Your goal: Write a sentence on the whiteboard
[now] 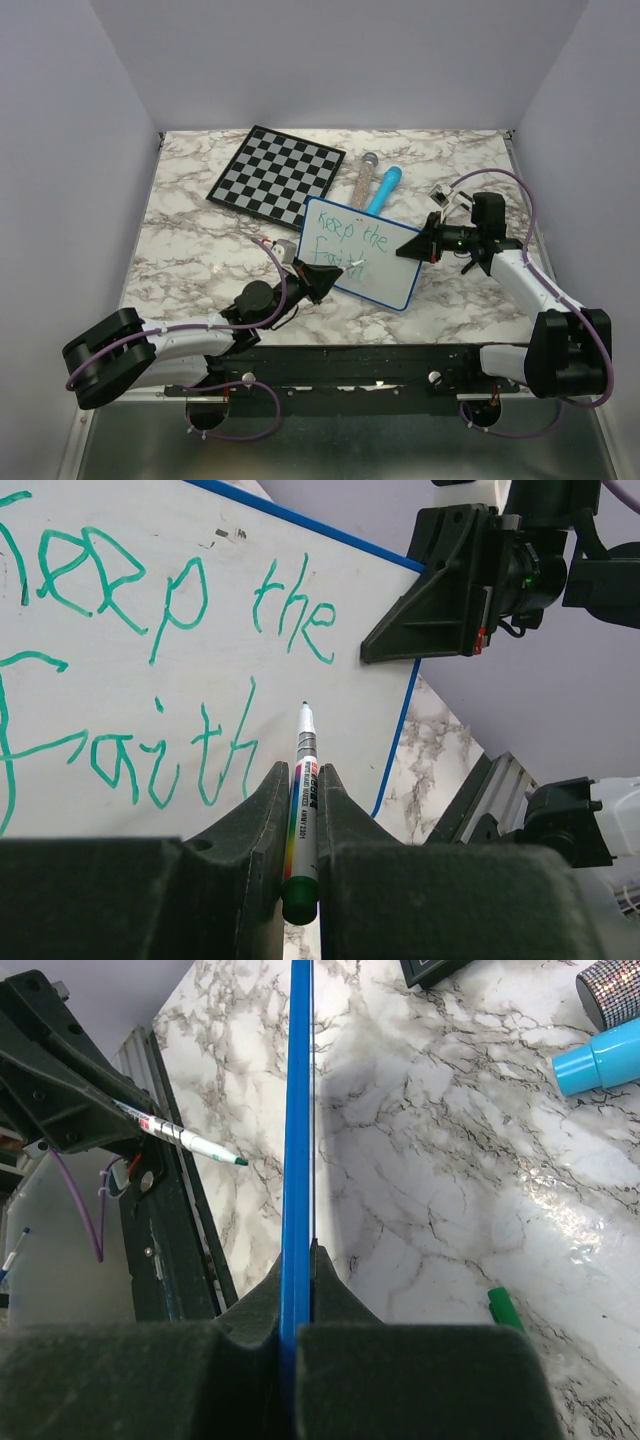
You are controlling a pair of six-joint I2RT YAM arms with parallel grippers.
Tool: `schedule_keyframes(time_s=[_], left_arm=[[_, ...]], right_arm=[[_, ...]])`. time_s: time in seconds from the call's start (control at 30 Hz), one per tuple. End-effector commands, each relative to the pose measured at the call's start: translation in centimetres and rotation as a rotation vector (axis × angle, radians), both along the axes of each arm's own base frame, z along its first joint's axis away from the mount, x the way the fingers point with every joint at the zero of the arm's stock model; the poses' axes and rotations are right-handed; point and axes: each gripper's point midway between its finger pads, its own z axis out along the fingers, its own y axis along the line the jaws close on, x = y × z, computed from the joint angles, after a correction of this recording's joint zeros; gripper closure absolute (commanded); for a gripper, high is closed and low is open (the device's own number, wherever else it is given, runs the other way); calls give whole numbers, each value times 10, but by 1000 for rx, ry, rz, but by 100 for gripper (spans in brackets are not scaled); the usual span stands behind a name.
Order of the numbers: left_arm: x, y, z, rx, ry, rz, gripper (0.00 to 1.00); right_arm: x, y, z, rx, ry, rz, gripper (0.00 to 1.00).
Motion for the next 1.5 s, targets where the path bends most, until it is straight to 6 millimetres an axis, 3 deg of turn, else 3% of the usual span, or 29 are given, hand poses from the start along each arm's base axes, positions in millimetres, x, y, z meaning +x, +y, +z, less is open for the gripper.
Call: schedule_keyframes(time_s=[0.0, 1.47], left_arm=[[1, 5, 10, -37, -28, 27, 100], [2, 20, 12, -137, 1, 62, 100]], right_arm=[[-5, 7, 11, 49, -29, 59, 99], [-5, 8, 10, 46, -31, 64, 99]])
